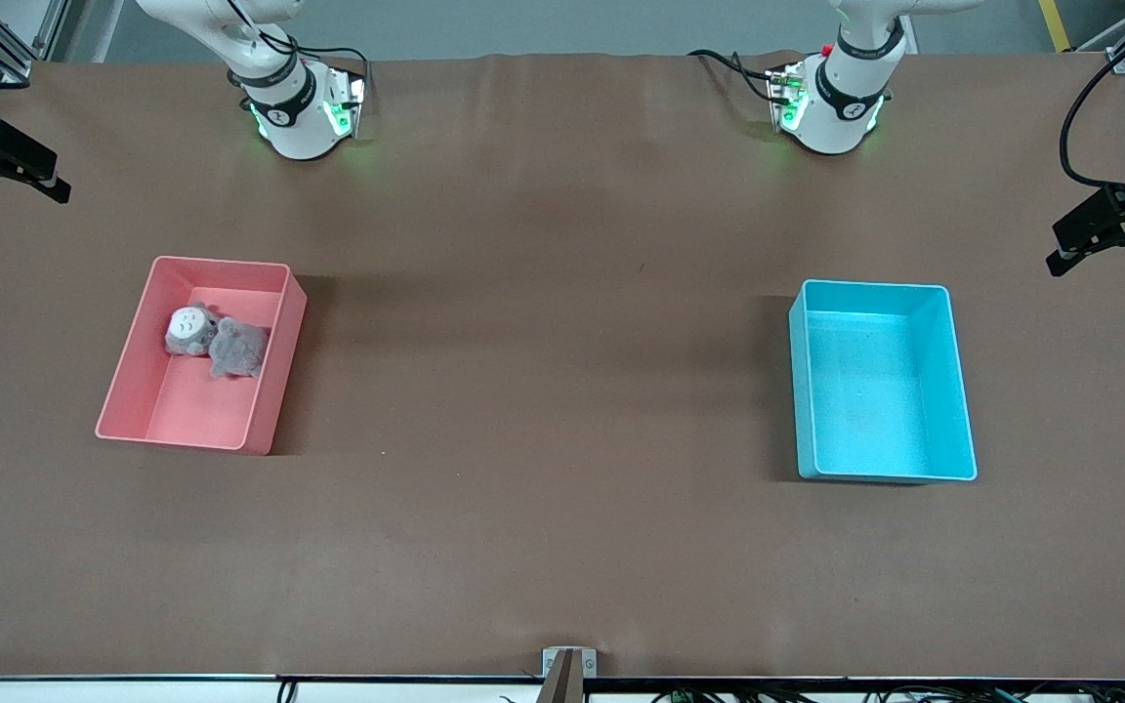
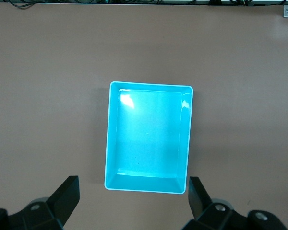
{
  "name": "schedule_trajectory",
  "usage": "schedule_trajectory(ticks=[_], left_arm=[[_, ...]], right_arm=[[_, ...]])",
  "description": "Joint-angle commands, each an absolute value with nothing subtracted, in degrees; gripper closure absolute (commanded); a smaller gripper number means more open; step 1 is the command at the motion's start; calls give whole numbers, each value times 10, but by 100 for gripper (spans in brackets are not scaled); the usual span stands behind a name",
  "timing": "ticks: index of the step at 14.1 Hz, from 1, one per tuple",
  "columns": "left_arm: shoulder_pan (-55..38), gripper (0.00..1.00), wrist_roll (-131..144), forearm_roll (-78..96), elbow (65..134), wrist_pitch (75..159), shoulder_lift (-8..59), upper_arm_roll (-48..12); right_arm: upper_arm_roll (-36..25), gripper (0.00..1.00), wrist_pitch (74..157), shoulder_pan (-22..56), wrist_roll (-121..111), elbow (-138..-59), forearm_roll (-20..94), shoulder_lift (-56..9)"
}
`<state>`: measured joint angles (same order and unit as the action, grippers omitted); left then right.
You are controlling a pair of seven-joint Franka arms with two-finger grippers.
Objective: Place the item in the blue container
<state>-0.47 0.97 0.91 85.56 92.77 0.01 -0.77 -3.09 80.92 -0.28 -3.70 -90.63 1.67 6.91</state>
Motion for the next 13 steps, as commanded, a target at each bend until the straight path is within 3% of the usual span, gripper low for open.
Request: schedule_trajectory(ticks=[1,13], left_arm=[[-8,0,-2,5,853,924,-9,-6],[-7,0,5,7,854,924,-8,-6]], right_arm=[[-33,0,814,-3,-40,-912,25,73],[-33,0,810,-3,-41,-907,11,70]])
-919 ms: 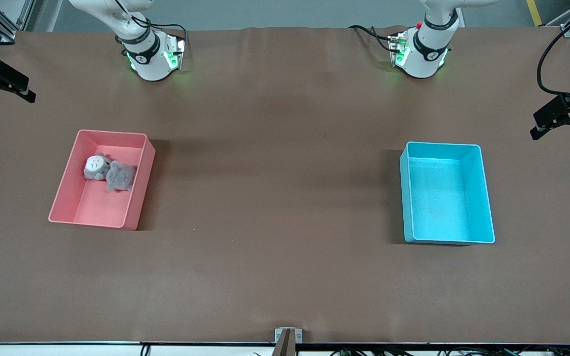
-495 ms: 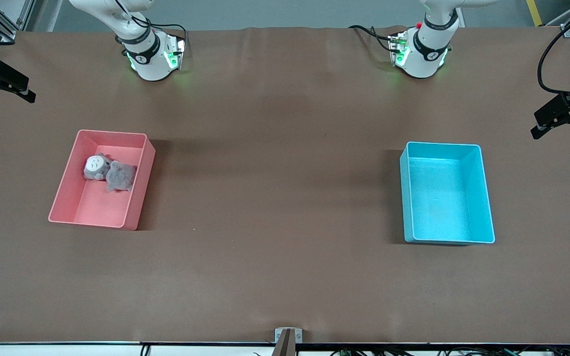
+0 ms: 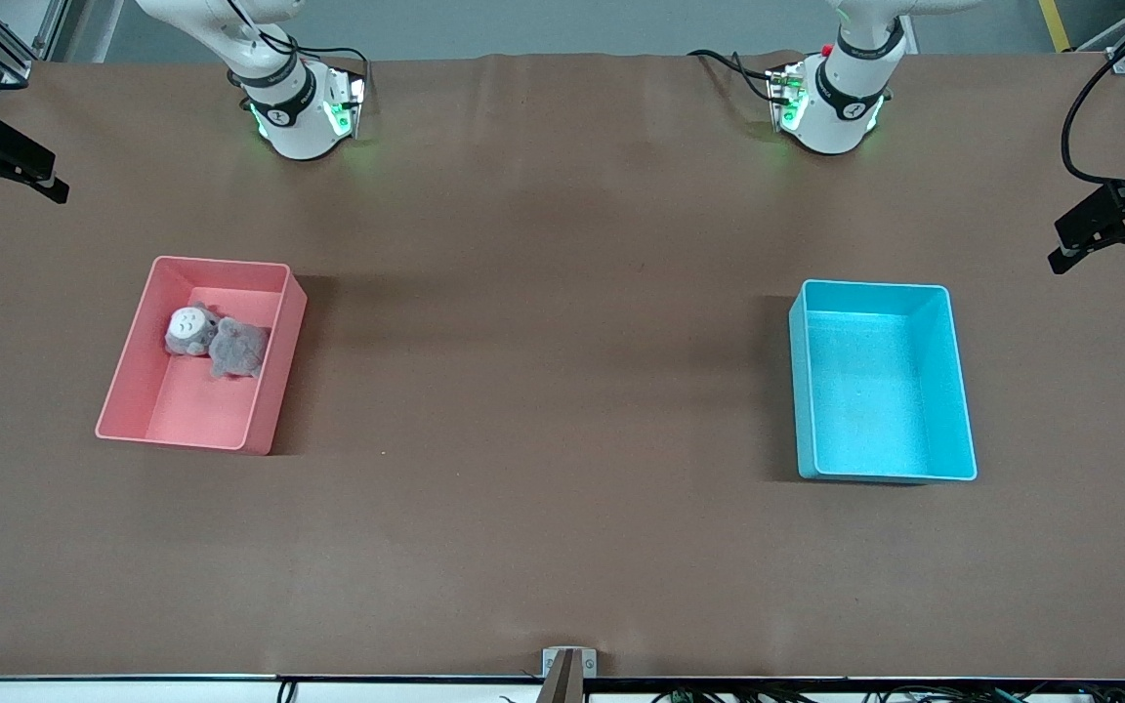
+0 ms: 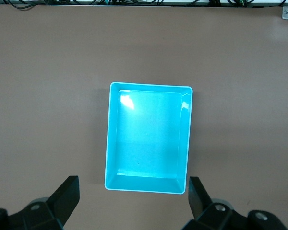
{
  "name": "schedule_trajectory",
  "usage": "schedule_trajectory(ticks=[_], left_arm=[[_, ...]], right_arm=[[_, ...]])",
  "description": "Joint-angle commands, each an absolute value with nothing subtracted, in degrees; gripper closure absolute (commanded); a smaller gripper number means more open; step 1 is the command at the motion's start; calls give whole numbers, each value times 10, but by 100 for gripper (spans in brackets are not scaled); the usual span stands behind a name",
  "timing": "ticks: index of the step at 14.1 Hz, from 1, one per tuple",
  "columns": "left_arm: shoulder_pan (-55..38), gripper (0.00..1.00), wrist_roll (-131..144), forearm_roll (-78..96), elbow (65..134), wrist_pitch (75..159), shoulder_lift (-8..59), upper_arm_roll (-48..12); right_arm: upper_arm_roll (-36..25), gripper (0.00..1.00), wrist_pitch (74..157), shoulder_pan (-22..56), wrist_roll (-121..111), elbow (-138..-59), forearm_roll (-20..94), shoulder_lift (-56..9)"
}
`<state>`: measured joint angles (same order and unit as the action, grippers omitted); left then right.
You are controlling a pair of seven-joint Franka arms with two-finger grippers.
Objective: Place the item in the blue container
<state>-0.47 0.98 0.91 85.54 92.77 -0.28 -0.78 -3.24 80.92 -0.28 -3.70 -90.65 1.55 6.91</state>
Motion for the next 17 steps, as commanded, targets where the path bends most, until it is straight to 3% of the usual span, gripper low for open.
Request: schedule_trajectory(ticks=[1,7,9,11,17], left_arm=[[-7,0,5,7,854,923,-8,-6],[-7,0,8,7,854,924,-8,-6],[-7,0,7,7,854,924,-8,-6],[-8,0,8,7,853,924,-8,-6],[-7,0,7,7,853,924,-8,-6]], right_arm=[[-33,0,811,-4,-40,-905,9,66],[-36,0,860,-15,-41,-890,-1,-73],[-37,0,890,-14,-40,-890,-40,-90],[-37,0,927,-12,-23,-932,-68,-102],[-37,0,1116,-47,79,-1163,-68,-82]])
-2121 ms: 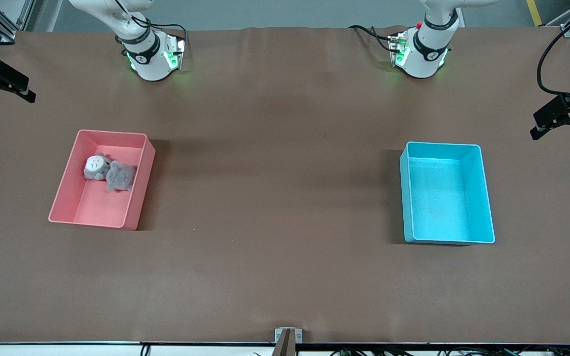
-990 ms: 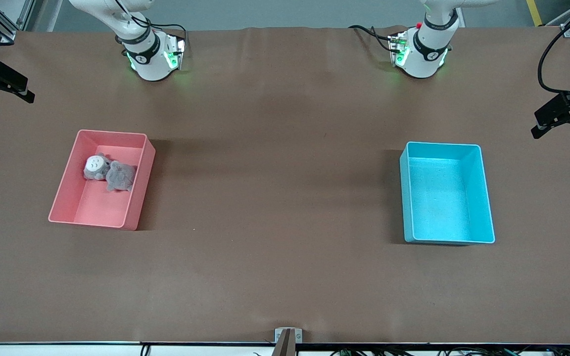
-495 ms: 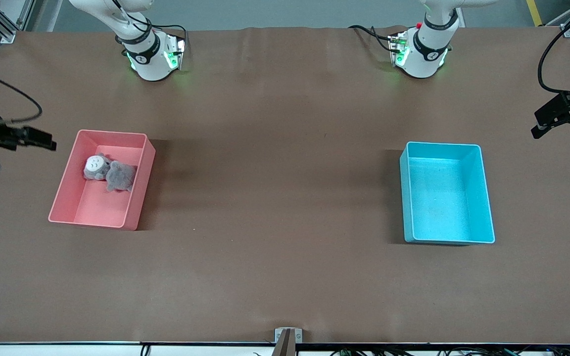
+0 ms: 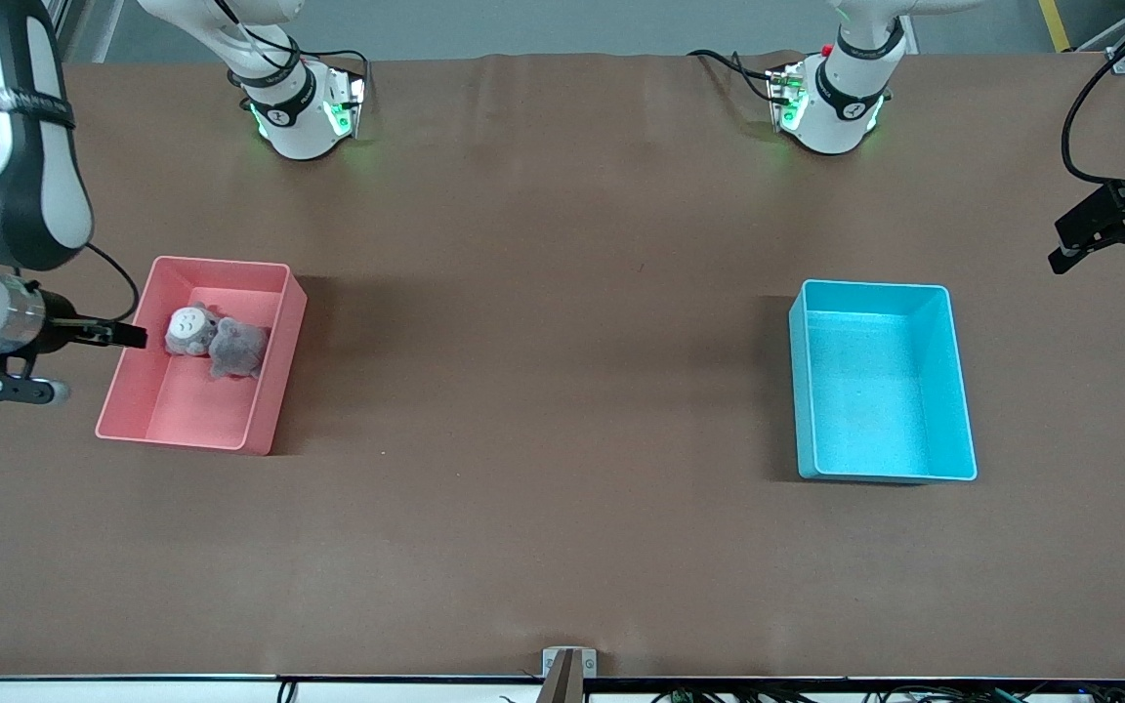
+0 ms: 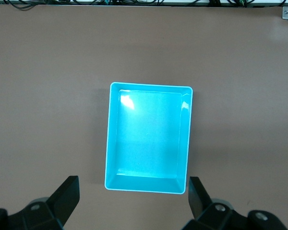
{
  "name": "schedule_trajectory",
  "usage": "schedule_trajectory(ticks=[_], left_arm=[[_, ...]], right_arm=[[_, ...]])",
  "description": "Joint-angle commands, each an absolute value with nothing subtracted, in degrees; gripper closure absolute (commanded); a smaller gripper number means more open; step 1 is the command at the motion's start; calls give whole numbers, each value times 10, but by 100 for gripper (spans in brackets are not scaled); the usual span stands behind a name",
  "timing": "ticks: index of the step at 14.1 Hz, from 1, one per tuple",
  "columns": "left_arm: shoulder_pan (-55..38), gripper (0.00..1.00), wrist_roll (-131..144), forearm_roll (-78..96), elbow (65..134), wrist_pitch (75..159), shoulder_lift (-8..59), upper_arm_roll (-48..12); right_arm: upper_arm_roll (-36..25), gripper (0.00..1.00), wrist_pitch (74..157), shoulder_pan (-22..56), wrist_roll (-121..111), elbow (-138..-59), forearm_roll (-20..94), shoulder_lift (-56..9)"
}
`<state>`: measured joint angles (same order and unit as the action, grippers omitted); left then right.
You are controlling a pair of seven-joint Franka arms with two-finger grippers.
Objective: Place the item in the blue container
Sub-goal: 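Reach the right gripper down into the pink box toward a grey plush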
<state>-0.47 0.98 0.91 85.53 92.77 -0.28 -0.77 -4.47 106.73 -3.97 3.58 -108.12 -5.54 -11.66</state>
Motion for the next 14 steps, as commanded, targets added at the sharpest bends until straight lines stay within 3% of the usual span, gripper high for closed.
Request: schedule_trajectory(ticks=[1,7,14], left_arm=[[-8,0,7,7,853,924,-8,-6],[-8,0,7,7,853,924,-8,-6],[-8,0,7,7,853,924,-8,-6]], right_arm=[[-37,0,1126,-47,105,-1178,-68,-83],[-36,0,1222,-36,229,-1270,-133,-86],[-37,0,1257,-46,282,-1270,-149,-141]])
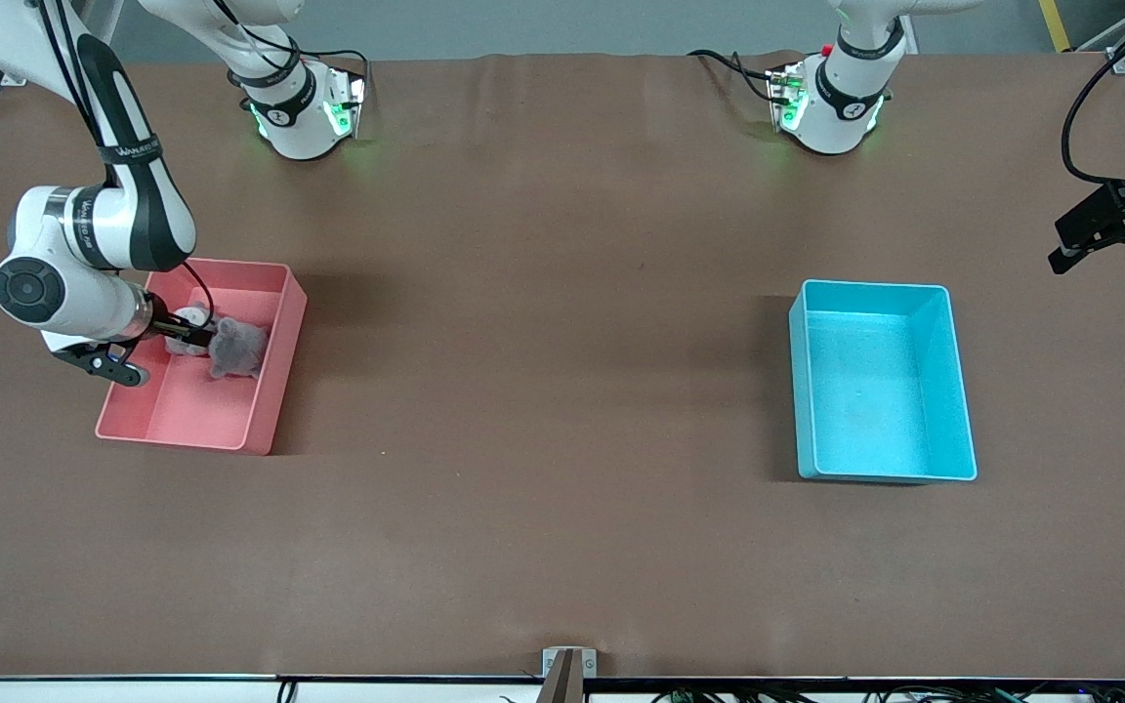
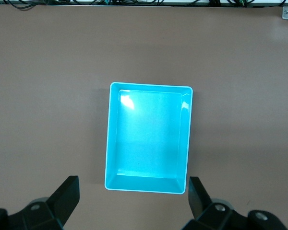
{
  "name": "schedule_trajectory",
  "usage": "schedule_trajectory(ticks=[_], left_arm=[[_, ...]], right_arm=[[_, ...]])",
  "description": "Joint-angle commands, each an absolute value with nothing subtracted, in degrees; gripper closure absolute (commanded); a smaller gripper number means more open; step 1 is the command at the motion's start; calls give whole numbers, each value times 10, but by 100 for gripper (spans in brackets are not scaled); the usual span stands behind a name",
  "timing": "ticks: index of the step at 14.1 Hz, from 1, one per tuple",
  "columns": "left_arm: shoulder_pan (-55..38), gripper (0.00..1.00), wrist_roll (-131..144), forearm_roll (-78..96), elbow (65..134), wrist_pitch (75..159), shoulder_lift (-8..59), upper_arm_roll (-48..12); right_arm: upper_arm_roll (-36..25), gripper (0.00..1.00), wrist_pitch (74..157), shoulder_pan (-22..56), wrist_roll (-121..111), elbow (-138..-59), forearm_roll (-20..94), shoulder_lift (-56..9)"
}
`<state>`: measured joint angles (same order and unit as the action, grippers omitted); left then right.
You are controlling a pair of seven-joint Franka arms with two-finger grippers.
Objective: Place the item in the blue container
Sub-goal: 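Reach the right gripper down into the pink box toward a grey plush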
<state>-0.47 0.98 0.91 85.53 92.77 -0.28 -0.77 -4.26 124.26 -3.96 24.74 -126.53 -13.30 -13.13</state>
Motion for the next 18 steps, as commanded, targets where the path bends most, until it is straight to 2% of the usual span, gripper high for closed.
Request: schedule_trajectory(ticks=[1,7,18], left_arm=[[-8,0,7,7,853,924,-8,-6],[-8,0,8,7,853,924,-8,-6],[-9,0,8,6,853,924,-8,-6]], right_arm=[[-38,0,1259,-43,297,-1270,-152,-148],[-38,0,1301,-49,314,-1270,-186,-179],[-37,0,1303,-49,340,-1270,-186,-198]])
